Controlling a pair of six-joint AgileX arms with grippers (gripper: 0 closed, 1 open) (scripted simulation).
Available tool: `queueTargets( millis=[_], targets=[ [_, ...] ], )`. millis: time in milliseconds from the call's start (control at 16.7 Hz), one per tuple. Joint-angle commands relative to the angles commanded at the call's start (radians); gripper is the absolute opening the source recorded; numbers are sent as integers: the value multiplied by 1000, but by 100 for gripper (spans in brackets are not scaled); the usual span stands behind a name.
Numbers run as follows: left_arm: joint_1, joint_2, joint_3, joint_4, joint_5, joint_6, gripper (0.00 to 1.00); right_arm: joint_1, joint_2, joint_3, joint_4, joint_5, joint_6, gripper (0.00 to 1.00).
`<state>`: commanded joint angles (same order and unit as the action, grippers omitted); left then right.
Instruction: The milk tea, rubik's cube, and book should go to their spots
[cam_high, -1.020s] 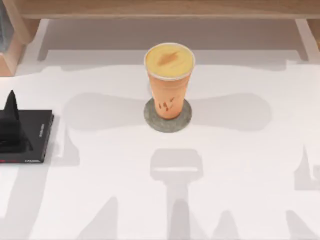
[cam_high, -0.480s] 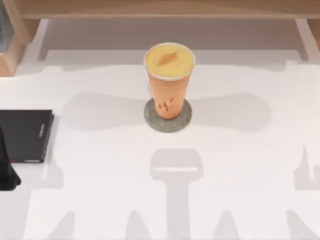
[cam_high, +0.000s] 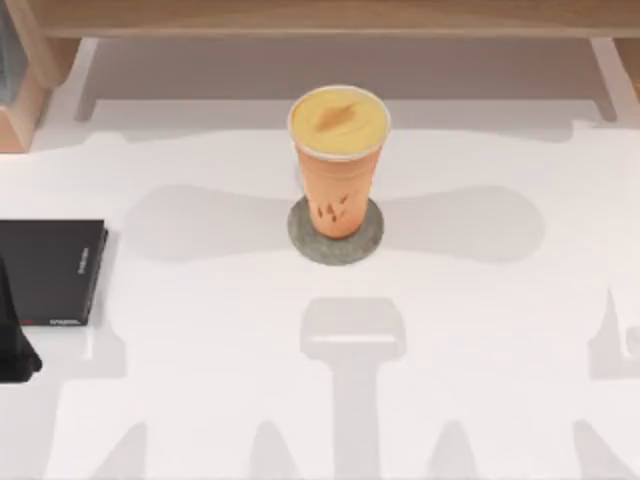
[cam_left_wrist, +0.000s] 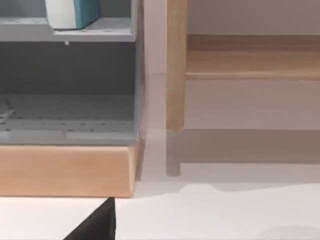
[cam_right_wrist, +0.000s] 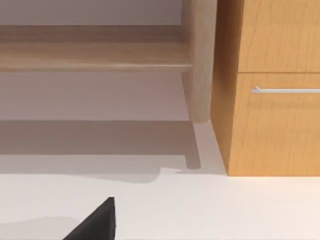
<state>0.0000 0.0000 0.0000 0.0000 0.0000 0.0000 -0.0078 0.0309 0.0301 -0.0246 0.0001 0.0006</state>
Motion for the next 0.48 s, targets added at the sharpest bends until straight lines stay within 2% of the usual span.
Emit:
queueTargets(
  millis=[240, 480],
  targets=[
    [0, 0, 0, 0, 0, 0, 100, -44, 189, 170, -136, 1, 3, 100],
    [0, 0, 0, 0, 0, 0, 100, -112, 520, 438, -350, 2, 8, 100]
  ],
)
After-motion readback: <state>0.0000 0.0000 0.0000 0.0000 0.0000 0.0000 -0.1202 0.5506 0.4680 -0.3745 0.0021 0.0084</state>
